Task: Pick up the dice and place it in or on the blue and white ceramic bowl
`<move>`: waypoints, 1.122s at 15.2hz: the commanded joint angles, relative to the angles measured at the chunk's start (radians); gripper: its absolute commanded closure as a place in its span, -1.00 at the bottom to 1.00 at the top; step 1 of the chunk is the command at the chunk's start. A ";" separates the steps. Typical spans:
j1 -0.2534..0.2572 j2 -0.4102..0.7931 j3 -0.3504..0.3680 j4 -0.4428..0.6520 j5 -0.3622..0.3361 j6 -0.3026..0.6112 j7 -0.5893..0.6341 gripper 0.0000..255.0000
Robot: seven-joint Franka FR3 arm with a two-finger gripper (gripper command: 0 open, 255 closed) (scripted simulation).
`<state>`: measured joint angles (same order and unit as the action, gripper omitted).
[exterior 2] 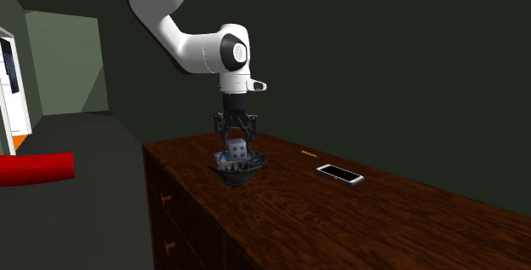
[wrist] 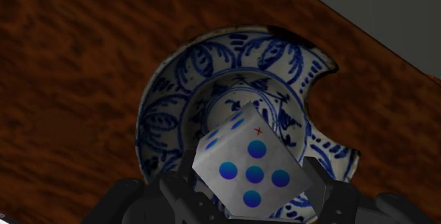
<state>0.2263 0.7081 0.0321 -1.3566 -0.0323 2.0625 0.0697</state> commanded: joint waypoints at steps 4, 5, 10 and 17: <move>-0.001 0.009 0.000 0.001 0.000 0.008 -0.001 1.00; -0.001 0.009 0.000 0.001 0.000 0.008 -0.001 1.00; -0.001 0.009 0.000 0.001 0.000 0.008 -0.001 -1.00; 0.000 -0.039 0.001 0.051 0.002 -0.090 -0.002 -1.00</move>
<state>0.2263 0.6753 0.0329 -1.3297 -0.0311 2.0040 0.0689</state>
